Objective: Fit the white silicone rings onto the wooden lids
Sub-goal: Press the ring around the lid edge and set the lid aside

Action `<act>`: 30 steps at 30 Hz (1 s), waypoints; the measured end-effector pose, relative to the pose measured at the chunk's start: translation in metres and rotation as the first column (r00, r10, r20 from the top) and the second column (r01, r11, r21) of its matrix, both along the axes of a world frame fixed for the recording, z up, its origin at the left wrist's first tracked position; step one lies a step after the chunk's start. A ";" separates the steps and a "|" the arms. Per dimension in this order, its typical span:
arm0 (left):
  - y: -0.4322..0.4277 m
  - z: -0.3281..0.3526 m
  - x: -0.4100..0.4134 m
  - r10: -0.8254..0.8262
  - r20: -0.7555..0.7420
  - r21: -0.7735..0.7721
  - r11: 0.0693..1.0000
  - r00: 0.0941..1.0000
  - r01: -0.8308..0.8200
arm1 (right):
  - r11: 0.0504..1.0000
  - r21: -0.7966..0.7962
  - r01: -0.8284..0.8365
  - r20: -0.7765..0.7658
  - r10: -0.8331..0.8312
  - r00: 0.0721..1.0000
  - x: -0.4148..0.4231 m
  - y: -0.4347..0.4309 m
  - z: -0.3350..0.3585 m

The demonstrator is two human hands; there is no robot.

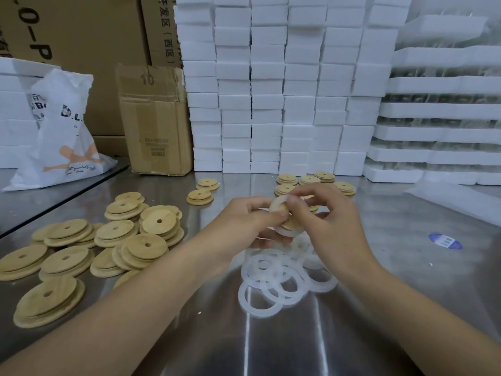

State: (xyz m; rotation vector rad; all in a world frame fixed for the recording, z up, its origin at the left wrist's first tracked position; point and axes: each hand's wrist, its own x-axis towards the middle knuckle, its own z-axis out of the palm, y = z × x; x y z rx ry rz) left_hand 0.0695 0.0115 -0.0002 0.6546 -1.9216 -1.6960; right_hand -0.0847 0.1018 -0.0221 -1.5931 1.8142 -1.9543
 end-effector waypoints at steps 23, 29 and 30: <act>-0.015 -0.012 0.000 0.083 0.017 -0.384 0.921 0.996 -0.070 | 0.994 0.070 -0.083 0.016 0.082 0.997 -0.017 0.001 0.004; -0.020 -0.016 -0.003 0.079 -0.057 -0.408 0.908 0.995 -0.096 | 0.986 0.117 -0.117 0.041 0.113 0.993 -0.018 0.002 0.007; -0.020 -0.017 -0.003 0.082 -0.067 -0.403 0.909 0.994 -0.102 | 0.985 0.123 -0.125 0.046 0.120 0.992 -0.018 0.003 0.008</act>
